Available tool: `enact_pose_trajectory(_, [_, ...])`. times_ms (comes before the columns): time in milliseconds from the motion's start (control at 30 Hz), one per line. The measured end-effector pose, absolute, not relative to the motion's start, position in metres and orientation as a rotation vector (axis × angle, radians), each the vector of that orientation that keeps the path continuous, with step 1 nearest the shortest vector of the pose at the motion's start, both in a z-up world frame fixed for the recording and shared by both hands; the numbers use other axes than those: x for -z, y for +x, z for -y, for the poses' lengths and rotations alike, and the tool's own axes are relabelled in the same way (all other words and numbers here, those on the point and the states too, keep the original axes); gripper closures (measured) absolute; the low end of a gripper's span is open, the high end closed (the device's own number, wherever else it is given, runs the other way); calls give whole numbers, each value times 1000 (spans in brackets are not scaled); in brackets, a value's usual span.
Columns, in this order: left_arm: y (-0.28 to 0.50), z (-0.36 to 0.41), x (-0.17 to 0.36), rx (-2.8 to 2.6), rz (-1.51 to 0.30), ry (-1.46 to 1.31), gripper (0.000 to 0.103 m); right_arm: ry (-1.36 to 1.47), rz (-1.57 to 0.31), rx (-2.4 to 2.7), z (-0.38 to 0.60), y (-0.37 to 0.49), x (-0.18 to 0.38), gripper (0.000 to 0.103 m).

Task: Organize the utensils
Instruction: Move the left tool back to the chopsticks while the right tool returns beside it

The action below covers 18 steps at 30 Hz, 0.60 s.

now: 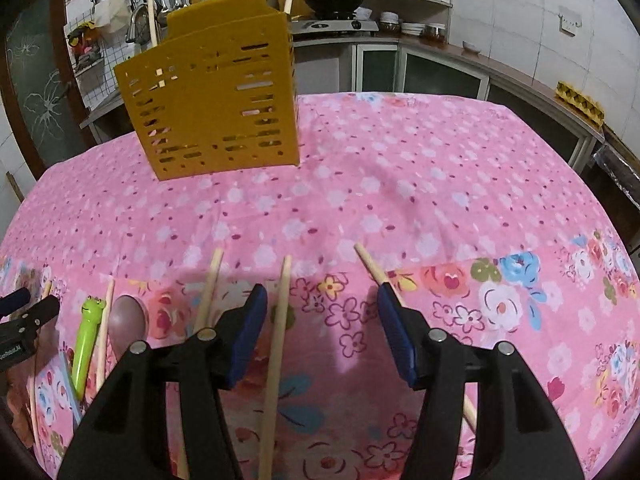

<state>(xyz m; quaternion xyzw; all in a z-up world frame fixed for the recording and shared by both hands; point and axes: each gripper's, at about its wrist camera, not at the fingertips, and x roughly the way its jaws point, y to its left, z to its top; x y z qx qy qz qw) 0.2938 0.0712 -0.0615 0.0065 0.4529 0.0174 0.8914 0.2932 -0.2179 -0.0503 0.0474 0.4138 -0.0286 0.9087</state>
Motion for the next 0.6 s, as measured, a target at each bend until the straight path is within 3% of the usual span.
enact_pose_trajectory(67, [292, -68, 61, -22, -932, 27, 33, 96, -862, 55, 217, 295, 52, 47])
enact_pose_trajectory(100, [292, -67, 61, -14, -929, 30, 43, 96, -863, 54, 217, 294, 52, 48])
enact_pose_trajectory(233, [289, -59, 60, 10, -925, 58, 60, 95, -866, 46, 216, 294, 53, 60])
enact_pose_trajectory(400, [289, -57, 59, 13, -932, 59, 63, 82, -867, 34, 213, 295, 53, 66])
enact_pose_trajectory(533, [292, -63, 60, -11, -926, 23, 78, 68, -874, 40, 207, 294, 54, 71])
enact_pose_trajectory(600, [293, -63, 60, -16, -923, 21, 79, 69, -879, 50, 206, 294, 53, 71])
